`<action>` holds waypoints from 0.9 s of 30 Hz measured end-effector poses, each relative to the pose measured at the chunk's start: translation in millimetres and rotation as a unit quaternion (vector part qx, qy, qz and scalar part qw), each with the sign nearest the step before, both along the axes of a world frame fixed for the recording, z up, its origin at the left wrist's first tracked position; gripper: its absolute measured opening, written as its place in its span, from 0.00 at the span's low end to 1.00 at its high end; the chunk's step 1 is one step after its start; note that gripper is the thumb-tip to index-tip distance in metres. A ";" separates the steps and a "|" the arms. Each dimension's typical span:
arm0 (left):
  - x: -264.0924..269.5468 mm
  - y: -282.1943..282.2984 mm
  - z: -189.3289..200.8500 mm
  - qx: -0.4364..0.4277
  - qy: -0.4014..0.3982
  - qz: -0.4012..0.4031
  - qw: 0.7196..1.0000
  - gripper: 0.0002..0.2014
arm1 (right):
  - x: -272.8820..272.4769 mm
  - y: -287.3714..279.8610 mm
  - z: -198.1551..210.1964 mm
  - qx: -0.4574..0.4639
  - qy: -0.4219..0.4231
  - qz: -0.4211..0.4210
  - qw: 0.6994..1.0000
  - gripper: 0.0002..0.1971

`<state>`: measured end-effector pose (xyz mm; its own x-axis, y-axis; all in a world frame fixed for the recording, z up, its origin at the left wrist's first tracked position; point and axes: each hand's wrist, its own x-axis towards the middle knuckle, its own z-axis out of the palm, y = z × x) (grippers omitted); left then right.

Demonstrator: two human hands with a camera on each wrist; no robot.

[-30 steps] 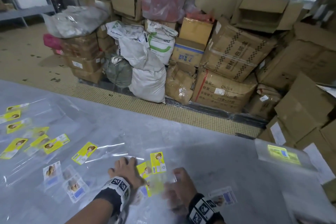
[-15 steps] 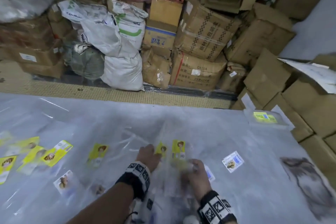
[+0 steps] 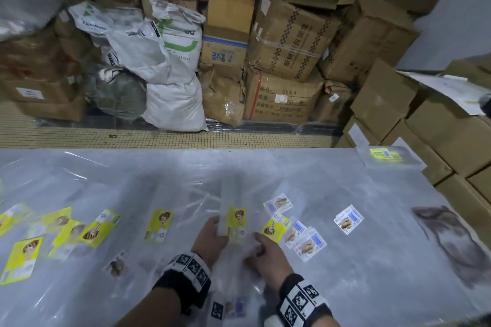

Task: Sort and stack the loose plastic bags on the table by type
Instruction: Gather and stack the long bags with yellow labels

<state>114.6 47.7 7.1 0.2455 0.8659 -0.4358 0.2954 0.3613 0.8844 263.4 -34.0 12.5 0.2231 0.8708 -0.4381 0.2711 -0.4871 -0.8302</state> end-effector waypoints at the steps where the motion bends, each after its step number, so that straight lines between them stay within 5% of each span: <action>1: -4.6 -1.3 -1.2 0.013 0.023 -0.006 1.000 0.22 | 1.3 1.6 -1.9 -0.009 -0.020 0.005 1.000 0.19; 4: -13.7 -4.3 -7.7 0.040 0.043 0.007 0.998 0.24 | 15.9 12.0 -13.2 -0.004 -0.178 -0.065 0.982 0.12; 6: -14.9 -6.1 -10.2 0.049 0.039 0.021 0.998 0.26 | 28.0 17.0 -12.7 -0.025 -0.300 -0.110 0.947 0.17; 9: -14.9 -8.8 -10.1 0.054 0.031 0.039 0.997 0.25 | 39.2 20.7 -9.1 -0.119 -0.318 -0.157 0.928 0.37; 13: -17.0 -14.1 -13.4 0.039 0.015 0.044 0.998 0.25 | 37.2 24.4 -14.7 -0.140 -0.359 -0.118 0.915 0.41; 18: -18.9 -18.5 -22.4 0.030 0.010 0.039 0.999 0.25 | 47.1 24.5 -16.0 -0.117 -0.296 -0.121 0.940 0.39; 22: -19.1 -19.6 -18.8 0.024 -0.017 0.045 0.999 0.24 | 50.1 20.6 -9.9 -0.004 -0.150 -0.168 0.974 0.27; 27: -19.8 -19.6 -5.4 0.012 -0.079 0.078 0.994 0.25 | 53.7 22.7 -0.4 0.116 0.015 -0.196 0.974 0.26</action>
<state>94.8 28.0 1.8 0.1717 0.9085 -0.3811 0.0938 0.3700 0.9243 317.1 -11.2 12.1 0.5479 0.7982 -0.2504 0.0764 -0.3458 -0.9352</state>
